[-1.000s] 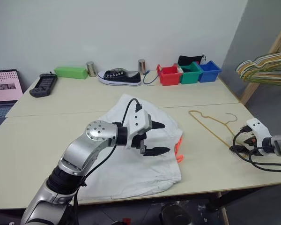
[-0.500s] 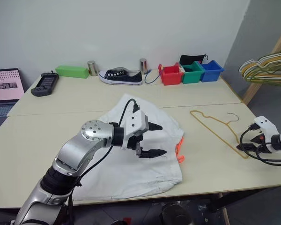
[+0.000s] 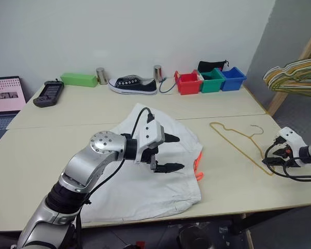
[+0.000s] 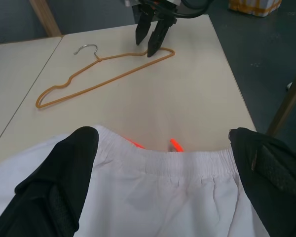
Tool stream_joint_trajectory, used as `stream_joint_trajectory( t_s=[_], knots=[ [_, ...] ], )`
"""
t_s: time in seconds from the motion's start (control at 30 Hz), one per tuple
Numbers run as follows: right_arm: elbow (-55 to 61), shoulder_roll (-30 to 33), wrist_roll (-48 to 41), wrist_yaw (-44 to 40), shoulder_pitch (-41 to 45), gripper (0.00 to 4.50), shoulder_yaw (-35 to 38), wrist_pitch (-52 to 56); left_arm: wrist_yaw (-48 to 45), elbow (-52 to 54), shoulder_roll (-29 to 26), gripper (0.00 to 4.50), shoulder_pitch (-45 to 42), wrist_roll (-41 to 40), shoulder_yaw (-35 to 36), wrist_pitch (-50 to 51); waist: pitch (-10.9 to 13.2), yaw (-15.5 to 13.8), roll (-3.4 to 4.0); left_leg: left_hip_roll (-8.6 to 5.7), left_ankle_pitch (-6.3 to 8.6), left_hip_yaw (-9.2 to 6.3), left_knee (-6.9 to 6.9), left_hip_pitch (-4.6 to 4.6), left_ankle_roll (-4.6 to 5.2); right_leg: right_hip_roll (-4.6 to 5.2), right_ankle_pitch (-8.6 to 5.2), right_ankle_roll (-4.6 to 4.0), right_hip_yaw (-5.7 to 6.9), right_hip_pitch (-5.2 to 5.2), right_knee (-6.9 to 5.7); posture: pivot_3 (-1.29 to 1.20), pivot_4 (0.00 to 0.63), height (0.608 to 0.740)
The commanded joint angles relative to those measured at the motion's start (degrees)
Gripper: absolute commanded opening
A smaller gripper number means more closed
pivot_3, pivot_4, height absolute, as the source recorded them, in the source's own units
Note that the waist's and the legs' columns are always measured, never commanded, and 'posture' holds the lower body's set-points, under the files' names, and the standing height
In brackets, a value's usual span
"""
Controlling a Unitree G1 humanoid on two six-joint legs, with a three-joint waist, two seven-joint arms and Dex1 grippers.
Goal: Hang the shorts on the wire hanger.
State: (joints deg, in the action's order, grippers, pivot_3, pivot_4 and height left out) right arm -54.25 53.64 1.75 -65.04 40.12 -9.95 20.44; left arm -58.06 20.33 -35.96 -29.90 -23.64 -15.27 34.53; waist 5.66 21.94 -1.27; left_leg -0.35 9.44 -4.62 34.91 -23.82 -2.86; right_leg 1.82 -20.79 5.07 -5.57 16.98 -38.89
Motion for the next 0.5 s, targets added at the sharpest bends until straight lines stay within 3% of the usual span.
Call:
stream_joint_trajectory(
  t_s=[0.03,0.23,0.4,0.5],
  knots=[
    [-0.6,-0.8,2.9,-1.6,-1.5,2.72,-2.1,-1.3,0.2,0.9,-0.6,4.50,-1.4,0.0,2.1,-0.5,0.0,0.0,-0.02,0.00,0.00,0.00,0.00,0.00,0.00,0.00,0.00,0.00,0.00,-0.01,0.00,-0.31,0.046,0.740],
    [-1.0,-1.0,4.0,-2.0,-1.4,1.05,-1.9,-2.5,0.5,0.3,-0.7,4.50,-1.9,0.2,2.3,-0.5,-0.2,-0.1,-0.24,-0.01,0.00,-0.02,0.02,0.05,0.00,0.01,0.01,0.00,0.00,-0.07,0.00,-0.31,0.043,0.740],
    [-0.2,-0.9,4.4,-1.2,-1.7,0.03,-1.6,-3.7,0.5,0.2,-0.8,4.50,-1.8,0.2,2.3,-0.6,-0.3,-0.1,-0.35,-0.01,0.00,-0.02,0.04,0.06,0.00,0.02,0.01,0.00,0.00,-0.08,0.00,-0.31,0.042,0.740],
    [2.9,-0.5,5.3,2.5,-1.6,0.03,-0.9,-7.0,0.9,-0.5,-0.9,4.50,-1.9,0.5,2.8,-0.9,-0.3,-0.1,-0.39,-0.01,0.00,-0.02,0.04,0.06,0.00,0.02,0.01,0.00,0.00,-0.09,0.00,-0.31,0.039,0.740]
  ],
)
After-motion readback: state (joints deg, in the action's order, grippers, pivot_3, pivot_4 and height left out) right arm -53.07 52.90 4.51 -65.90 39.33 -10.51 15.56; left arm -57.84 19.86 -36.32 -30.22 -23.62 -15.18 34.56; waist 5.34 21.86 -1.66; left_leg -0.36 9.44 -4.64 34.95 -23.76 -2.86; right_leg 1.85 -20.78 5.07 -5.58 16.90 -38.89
